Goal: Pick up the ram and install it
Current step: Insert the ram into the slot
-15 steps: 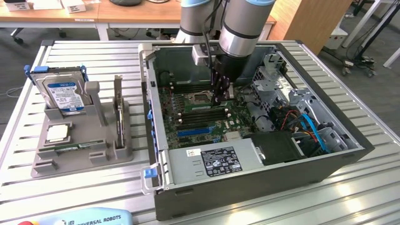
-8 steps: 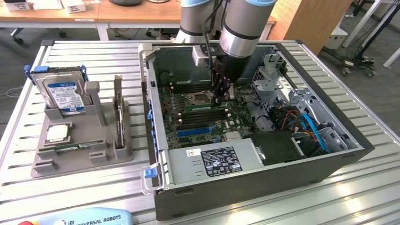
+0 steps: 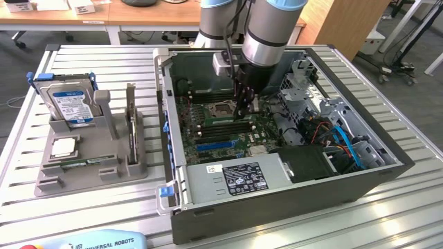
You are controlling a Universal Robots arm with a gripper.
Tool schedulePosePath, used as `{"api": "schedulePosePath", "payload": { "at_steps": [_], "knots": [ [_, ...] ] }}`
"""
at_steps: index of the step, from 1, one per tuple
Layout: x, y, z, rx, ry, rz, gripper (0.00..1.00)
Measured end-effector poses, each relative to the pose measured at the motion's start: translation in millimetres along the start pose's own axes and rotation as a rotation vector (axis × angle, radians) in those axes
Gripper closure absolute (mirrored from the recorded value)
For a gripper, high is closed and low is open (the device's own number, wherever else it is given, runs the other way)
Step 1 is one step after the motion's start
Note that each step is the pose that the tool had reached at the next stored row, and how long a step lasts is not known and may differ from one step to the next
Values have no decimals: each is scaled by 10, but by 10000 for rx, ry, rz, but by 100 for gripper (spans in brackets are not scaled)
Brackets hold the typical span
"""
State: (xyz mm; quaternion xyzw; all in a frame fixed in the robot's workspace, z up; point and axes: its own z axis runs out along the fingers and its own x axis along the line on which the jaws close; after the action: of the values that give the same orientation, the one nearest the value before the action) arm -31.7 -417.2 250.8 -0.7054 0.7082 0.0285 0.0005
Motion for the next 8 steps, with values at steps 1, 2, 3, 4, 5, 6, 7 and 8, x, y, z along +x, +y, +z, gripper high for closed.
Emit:
{"api": "schedulePosePath", "payload": {
  "at_steps": [1, 2, 3, 4, 5, 6, 7, 8],
  "knots": [
    [0, 0, 10, 0, 0, 0, 88],
    [1, -1, 15, 1, 0, 0, 88],
    [1, 0, 17, 0, 1, 0, 88],
    [1, 0, 17, -1, 3, 0, 88],
    [1, -1, 26, 0, -9, 0, 88],
    [1, -1, 37, 1, -9, 0, 88],
    [2, -1, 46, 0, -6, 0, 88],
    [2, -1, 46, -1, -5, 0, 88]
  ]
}}
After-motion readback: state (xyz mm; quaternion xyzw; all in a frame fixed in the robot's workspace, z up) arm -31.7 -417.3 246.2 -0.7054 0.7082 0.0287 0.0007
